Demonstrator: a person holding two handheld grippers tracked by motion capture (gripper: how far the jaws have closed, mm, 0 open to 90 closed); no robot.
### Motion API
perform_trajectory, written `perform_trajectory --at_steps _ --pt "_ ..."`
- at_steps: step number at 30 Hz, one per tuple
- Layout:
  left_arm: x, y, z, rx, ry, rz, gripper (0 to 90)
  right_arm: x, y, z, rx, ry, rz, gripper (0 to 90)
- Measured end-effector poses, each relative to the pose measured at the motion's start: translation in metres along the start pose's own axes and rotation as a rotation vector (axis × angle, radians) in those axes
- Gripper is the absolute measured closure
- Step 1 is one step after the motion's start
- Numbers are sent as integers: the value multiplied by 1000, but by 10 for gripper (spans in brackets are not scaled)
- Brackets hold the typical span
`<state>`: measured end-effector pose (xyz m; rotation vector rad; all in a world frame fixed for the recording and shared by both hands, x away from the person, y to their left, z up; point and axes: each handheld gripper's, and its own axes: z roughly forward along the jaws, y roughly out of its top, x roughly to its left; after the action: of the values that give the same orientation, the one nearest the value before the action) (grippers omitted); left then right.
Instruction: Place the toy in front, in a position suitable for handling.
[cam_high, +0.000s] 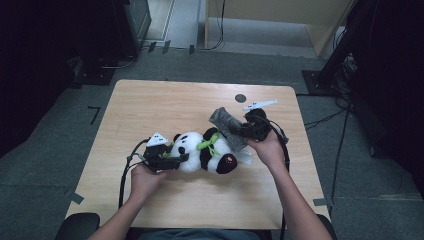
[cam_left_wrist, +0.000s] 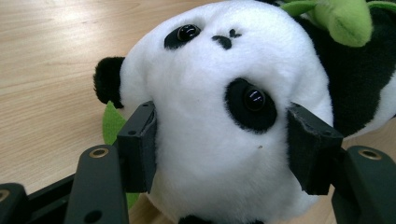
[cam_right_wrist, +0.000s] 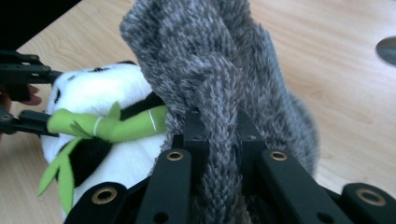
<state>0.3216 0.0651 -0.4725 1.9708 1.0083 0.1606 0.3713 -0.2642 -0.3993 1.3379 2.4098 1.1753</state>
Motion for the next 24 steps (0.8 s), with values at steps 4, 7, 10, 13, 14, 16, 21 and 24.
perform_trajectory --at_steps 4,7,10,13,14,16,21,24 --pt "0 0 0 1 -3 -1 359 -9 -9 0 -1 -17 25 808" --pt "0 0 0 0 -5 -2 359 -16 -16 -4 1 -30 52 807" --pt "0 0 0 0 -5 -1 359 -20 -23 -7 5 -43 68 807" --pt "0 -1 0 -3 -5 0 359 -22 -28 -9 6 -45 76 808" --pt "0 -1 0 -6 -5 -1 359 -23 -31 -10 8 -52 75 807" --pt "0 -1 0 -8 -6 0 358 -26 -33 -12 14 -61 83 808" --pt "0 -1 -1 -2 -12 -1 357 -28 -31 -24 -22 -61 109 807" --pt "-1 0 -1 4 -10 8 356 -15 -24 -33 -64 -41 83 807"
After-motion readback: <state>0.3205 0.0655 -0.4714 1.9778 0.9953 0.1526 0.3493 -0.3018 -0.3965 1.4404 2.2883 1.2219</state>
